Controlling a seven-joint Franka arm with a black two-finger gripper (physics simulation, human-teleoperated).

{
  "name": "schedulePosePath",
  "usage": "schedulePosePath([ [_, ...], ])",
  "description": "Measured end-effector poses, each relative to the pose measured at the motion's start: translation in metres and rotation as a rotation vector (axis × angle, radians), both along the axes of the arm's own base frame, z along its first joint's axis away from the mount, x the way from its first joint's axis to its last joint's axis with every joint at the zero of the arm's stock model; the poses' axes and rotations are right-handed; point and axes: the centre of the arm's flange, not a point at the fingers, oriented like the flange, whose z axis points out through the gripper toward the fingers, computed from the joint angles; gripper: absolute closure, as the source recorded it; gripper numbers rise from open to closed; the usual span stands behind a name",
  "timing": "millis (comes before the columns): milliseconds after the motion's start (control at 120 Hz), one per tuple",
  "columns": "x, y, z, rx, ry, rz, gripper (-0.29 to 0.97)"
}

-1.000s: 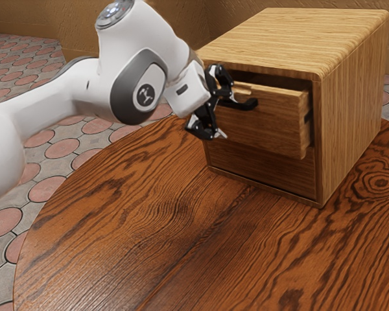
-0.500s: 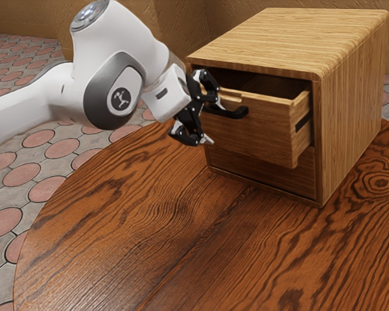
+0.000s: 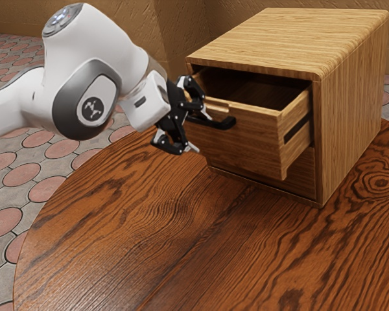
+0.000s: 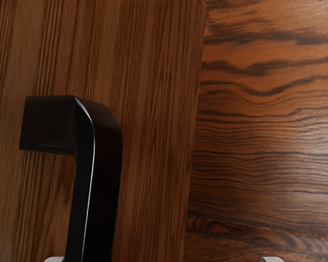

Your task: Pull the drawer handle with one arm to open the drawer

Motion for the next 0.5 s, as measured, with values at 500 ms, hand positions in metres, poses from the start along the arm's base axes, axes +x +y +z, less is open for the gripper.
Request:
schedulePosePath([
  [500, -0.035, -0.001, 0.003, 0.004, 0.002, -0.002, 0.25],
])
